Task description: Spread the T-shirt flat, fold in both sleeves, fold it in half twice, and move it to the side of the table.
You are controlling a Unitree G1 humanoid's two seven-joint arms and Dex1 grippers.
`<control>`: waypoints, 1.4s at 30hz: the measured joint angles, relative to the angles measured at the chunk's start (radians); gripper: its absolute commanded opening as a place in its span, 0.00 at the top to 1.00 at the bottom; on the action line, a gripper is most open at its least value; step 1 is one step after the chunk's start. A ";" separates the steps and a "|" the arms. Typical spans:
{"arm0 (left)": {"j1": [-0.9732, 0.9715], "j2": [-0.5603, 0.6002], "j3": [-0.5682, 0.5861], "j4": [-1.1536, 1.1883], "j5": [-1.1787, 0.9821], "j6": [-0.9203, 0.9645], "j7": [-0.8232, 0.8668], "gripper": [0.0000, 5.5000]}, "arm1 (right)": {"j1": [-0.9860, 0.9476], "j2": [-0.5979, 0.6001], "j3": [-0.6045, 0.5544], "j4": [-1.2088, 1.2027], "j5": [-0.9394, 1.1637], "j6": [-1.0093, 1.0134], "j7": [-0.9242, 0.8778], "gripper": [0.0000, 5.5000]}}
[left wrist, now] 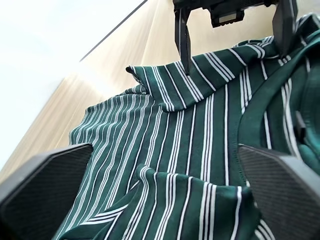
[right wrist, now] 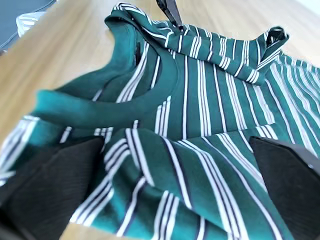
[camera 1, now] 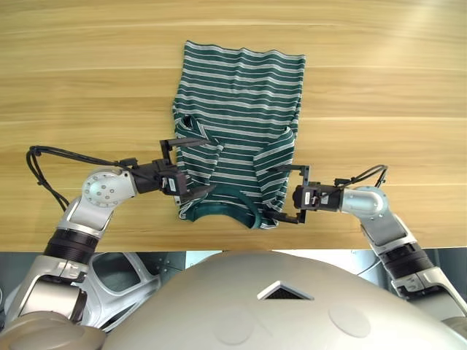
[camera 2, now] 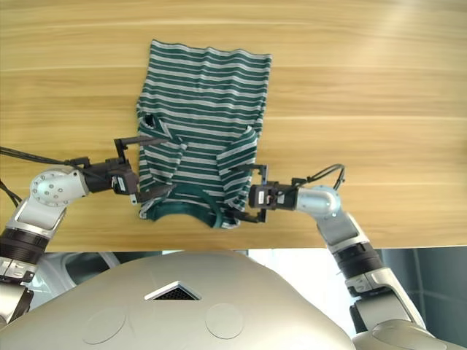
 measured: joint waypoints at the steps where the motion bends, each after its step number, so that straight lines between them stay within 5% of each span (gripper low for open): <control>1: 0.000 0.000 0.001 0.000 0.000 0.000 -0.001 0.02 | -0.017 0.013 0.002 0.028 -0.004 -0.013 -0.012 0.02; 10: -0.005 -0.001 0.004 0.001 -0.002 0.000 -0.011 0.02 | -0.143 0.014 -0.001 0.243 0.047 -0.115 0.004 0.02; 25: -0.007 0.000 0.007 0.000 -0.033 -0.001 -0.046 0.02 | -0.010 -0.175 -0.031 0.049 0.146 -0.086 0.157 0.02; 42: 0.012 0.089 0.084 -0.092 -0.199 -0.003 -0.165 0.02 | -0.077 -0.187 -0.252 -0.012 0.192 -0.072 0.073 0.02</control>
